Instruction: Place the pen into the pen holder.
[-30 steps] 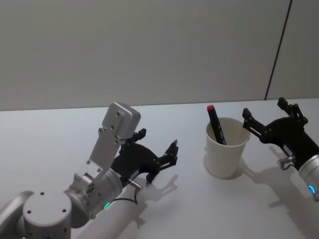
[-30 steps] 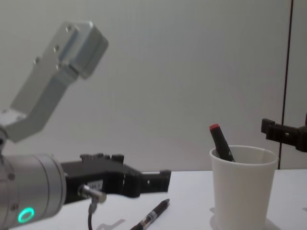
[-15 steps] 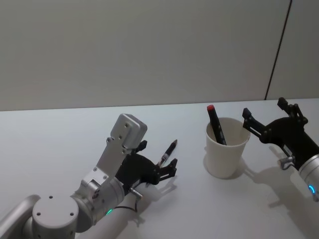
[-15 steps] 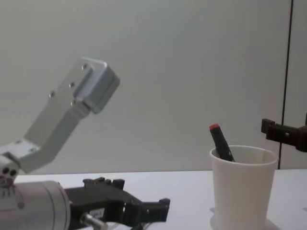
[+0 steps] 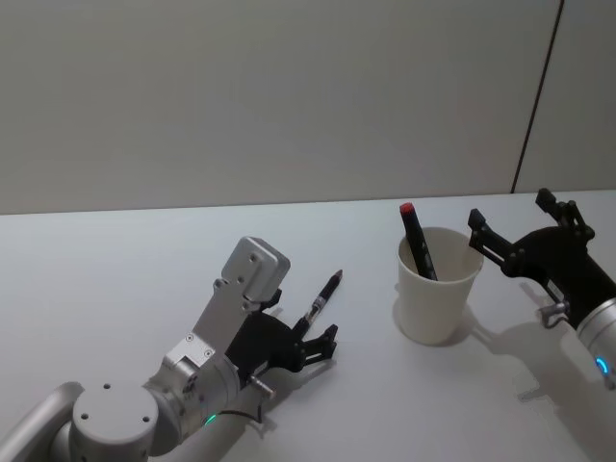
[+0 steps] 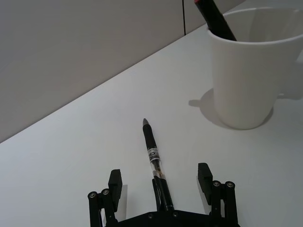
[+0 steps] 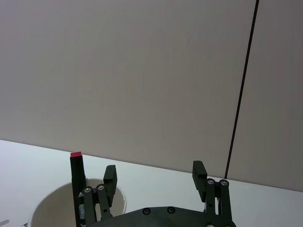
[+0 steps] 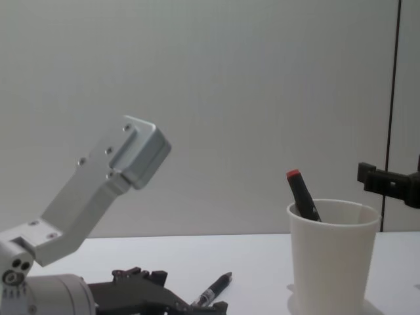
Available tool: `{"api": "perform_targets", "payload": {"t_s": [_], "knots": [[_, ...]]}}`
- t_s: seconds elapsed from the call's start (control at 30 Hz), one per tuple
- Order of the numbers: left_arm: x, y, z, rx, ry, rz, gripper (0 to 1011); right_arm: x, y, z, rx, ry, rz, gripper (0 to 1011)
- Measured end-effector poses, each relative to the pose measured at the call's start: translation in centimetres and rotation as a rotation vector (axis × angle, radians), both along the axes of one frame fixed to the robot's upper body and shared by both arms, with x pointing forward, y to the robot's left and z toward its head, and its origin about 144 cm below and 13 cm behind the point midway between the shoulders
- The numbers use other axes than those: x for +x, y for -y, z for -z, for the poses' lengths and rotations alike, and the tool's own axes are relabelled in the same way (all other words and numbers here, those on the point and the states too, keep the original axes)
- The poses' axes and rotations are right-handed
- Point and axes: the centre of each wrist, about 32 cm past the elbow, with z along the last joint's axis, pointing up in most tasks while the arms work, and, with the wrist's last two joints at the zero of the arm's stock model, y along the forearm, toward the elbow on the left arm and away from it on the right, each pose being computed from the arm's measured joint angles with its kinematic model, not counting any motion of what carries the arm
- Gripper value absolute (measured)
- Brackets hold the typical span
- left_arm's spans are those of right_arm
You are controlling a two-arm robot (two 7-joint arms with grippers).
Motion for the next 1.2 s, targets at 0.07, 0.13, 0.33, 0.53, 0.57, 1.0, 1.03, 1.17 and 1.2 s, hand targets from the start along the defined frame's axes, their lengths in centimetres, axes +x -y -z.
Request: {"api": "perform_targets", "payload": {"t_s": [0.07,0.13,0.33,0.53,0.57,1.0,1.03,1.17,1.2], "knots": [[0.0,0.0,0.1,0.007,-0.004,0.000,1000,0.0,0.0,0.0,0.000,0.000,0.000,1001],[0.1,0.0,0.3,0.013,-0.008,0.001,1000,0.0,0.0,0.0,0.000,0.000,0.000,1001],[0.1,-0.1,0.5,0.024,-0.017,0.001,1000,0.0,0.0,0.0,0.000,0.000,0.000,1001],[0.1,-0.1,0.7,0.027,-0.026,0.002,1000,0.0,0.0,0.0,0.000,0.000,0.000,1001],[0.1,-0.1,0.7,0.027,-0.026,0.002,1000,0.0,0.0,0.0,0.000,0.000,0.000,1001],[0.2,-0.2,1.0,0.023,-0.054,0.006,998,0.0,0.0,0.0,0.000,0.000,0.000,1001],[0.2,-0.2,1.0,0.021,-0.058,0.006,998,0.0,0.0,0.0,0.000,0.000,0.000,1001],[0.1,-0.3,1.1,0.013,-0.066,0.004,998,0.0,0.0,0.0,0.000,0.000,0.000,1001],[0.1,-0.3,1.1,0.012,-0.068,0.004,998,0.0,0.0,0.0,0.000,0.000,0.000,1001]]}}
